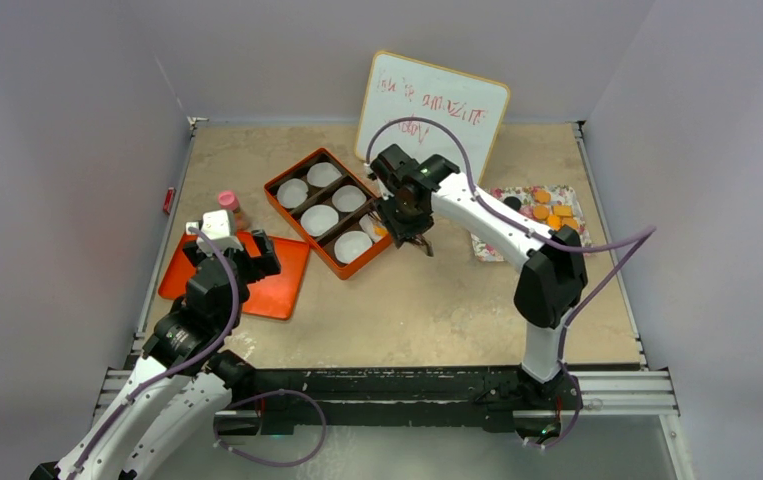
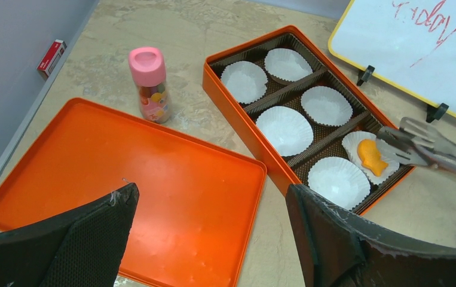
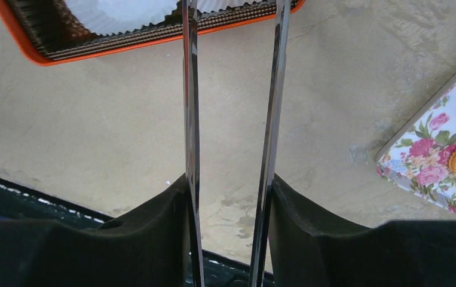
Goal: Pack the cookies
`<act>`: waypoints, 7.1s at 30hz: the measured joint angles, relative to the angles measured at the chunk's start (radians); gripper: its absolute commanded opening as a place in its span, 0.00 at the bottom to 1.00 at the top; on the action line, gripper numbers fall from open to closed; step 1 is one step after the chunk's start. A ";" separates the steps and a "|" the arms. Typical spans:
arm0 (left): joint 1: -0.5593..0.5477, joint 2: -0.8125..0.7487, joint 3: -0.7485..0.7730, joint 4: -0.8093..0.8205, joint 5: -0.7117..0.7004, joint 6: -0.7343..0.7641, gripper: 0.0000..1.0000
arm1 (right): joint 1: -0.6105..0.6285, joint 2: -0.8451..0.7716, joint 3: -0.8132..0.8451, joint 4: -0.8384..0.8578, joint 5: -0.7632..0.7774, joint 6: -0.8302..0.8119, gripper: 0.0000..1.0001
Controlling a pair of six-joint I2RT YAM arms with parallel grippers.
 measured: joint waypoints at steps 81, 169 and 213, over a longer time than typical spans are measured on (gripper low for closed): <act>0.019 0.017 0.000 0.006 0.004 0.014 0.97 | -0.642 -0.494 -0.729 0.116 -0.048 0.230 0.52; 0.032 0.014 -0.002 0.006 0.008 0.014 0.97 | 0.058 -0.057 -0.043 0.068 -0.163 0.076 0.14; 0.033 -0.004 -0.002 0.007 0.008 0.014 0.97 | 0.102 0.045 0.036 -0.029 -0.149 0.039 0.45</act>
